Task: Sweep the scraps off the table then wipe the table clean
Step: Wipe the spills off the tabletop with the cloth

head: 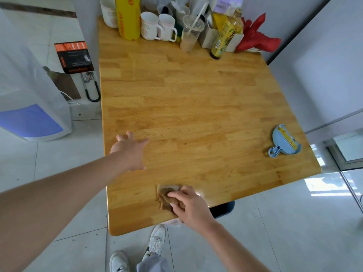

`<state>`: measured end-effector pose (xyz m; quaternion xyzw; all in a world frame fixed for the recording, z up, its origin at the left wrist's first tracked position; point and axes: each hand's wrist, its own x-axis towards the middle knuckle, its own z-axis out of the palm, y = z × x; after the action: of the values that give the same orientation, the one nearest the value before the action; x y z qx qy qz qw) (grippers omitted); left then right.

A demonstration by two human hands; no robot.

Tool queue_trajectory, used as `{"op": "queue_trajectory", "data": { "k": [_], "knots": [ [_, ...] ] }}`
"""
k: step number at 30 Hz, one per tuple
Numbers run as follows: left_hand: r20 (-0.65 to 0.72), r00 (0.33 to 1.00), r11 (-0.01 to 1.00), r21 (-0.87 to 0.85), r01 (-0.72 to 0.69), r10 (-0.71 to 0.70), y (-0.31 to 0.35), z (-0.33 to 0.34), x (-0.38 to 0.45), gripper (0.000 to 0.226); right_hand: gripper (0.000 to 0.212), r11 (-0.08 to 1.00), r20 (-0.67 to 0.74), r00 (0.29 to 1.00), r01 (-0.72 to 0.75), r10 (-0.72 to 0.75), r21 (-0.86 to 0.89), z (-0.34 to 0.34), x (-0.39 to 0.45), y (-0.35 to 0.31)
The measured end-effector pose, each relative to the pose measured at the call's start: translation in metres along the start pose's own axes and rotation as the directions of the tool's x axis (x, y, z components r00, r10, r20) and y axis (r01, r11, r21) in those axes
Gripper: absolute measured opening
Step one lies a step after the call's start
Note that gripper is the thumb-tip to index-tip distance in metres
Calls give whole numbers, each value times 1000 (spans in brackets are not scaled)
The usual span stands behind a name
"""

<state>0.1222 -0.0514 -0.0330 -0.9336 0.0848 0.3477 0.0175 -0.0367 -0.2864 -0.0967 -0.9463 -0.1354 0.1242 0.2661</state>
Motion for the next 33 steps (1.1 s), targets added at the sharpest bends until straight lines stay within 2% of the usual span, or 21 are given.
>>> {"op": "queue_trajectory", "data": {
  "k": [2,3,6,7,8,11,13,14,16,17,18,19,20,21,23,24,26,28,30,32,33],
  "knots": [
    [-10,1000,999,34,9,-8,4,-9,6,102,25,983,-86,980,-182,180,-12,-38,4,42],
    [-13,1000,999,41,14,-13,7,-13,9,101,26,930,-217,905,-364,367,54,-60,9,67],
    [-18,999,998,-53,33,-34,13,-24,24,103,30,446,-399,257,-737,880,508,-105,34,114],
    [-27,999,994,-102,44,-47,12,-28,29,106,31,394,-404,193,-767,894,506,-100,44,111],
    [-32,997,988,-140,65,-70,11,-32,36,112,31,452,-419,257,-755,871,475,-89,56,100],
    [-17,990,967,-215,135,-142,4,-43,58,127,26,892,-283,846,-413,451,187,-42,62,45],
    [15,989,963,-226,148,-148,-2,-45,69,130,28,997,-12,998,-59,59,-55,-36,44,42],
    [27,989,966,-216,145,-142,-3,-46,72,130,30,999,54,998,-7,9,-39,-49,38,58],
    [34,991,966,-218,137,-133,-1,-45,74,129,31,967,-59,966,-248,251,50,-85,35,98],
    [44,990,966,-219,140,-134,1,-46,73,129,33,887,-198,865,-445,461,125,-106,39,116],
    [53,989,965,-217,149,-141,2,-49,72,129,35,727,-313,656,-632,687,270,-122,45,131],
    [64,986,963,-217,161,-151,3,-53,70,129,36,553,-340,441,-724,831,412,-129,55,138],
    [83,984,960,-222,170,-155,5,-58,70,128,36,487,-362,347,-752,865,444,-126,67,135],
    [107,982,958,-226,178,-157,7,-61,68,128,34,544,-384,407,-745,829,386,-114,79,120],
    [117,979,955,-227,189,-166,9,-64,69,129,31,873,-291,823,-467,488,142,-75,90,83],
    [123,978,954,-231,191,-166,9,-64,71,129,31,969,-138,960,-245,246,23,-60,86,66],
    [128,978,951,-240,193,-166,8,-62,72,129,33,995,116,991,70,-61,-74,-63,76,69],
    [115,980,954,-235,186,-163,8,-60,72,128,29,996,-12,999,-37,36,-87,-97,77,103],
    [109,980,953,-238,188,-166,9,-59,73,127,30,893,-316,839,-446,442,64,-139,91,137],
    [112,979,952,-238,192,-170,9,-61,73,127,32,556,-432,391,-744,813,372,-162,117,159],
    [114,979,951,-241,194,-170,10,-62,73,127,34,460,-435,277,-790,857,405,-156,130,154]
  ]
}}
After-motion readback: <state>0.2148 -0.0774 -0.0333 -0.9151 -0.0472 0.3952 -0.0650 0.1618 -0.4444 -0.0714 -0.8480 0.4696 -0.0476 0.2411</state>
